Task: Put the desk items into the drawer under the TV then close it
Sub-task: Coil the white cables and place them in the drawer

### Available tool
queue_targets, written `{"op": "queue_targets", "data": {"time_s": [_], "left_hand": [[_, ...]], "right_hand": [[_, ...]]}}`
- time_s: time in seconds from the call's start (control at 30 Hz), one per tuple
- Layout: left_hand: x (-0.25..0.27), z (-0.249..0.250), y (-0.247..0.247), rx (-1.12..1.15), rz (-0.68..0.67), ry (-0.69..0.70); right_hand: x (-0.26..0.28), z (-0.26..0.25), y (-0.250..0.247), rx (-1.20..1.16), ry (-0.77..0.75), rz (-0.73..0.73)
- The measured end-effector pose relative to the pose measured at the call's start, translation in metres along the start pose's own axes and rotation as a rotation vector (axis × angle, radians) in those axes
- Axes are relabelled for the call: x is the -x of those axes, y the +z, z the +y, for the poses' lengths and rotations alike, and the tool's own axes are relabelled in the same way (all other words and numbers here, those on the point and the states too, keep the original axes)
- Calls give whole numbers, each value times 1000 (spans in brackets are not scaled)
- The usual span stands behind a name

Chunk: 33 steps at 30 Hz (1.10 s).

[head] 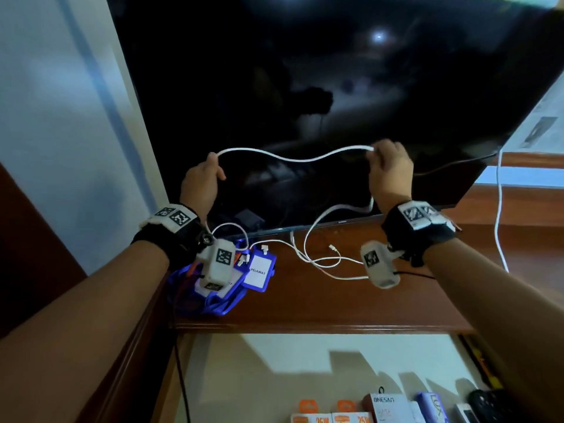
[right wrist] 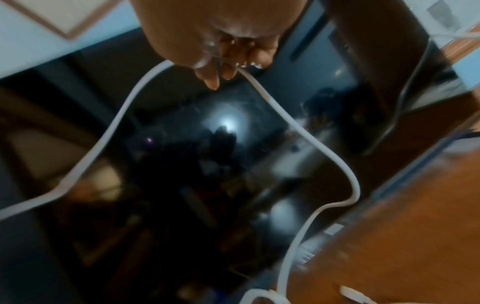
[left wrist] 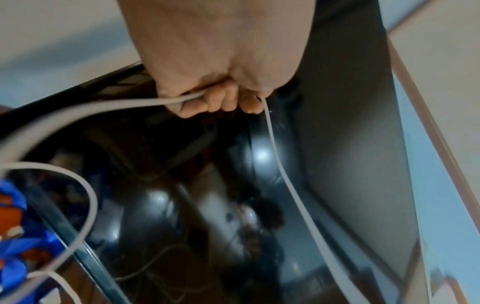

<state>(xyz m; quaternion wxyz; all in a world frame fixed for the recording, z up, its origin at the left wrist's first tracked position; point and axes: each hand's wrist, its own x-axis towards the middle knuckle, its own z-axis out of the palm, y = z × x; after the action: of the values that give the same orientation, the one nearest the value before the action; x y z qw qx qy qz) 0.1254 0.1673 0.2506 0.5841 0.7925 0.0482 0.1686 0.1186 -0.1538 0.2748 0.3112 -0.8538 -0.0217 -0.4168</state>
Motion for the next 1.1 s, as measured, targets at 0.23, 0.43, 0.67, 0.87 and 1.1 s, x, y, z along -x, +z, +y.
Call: {"op": "queue_targets", "data": {"time_s": [0.23,0.43,0.67,0.87,1.1], "left_hand": [[2,-8,-28,325,283,-131],[10,-20,-25,425,231,-230],[31,-9,5,372,37,-180],[45,17,29,278,-49,-61],[81,31,66,68,-273,97]], "right_hand": [[99,83,-3,510,400,-580],[120,100,-1,282,631,-680],[52,68,-9,192,265,-483],[23,40,-23,97,7,-363],[71,30,-24,191,-34,-519]]}}
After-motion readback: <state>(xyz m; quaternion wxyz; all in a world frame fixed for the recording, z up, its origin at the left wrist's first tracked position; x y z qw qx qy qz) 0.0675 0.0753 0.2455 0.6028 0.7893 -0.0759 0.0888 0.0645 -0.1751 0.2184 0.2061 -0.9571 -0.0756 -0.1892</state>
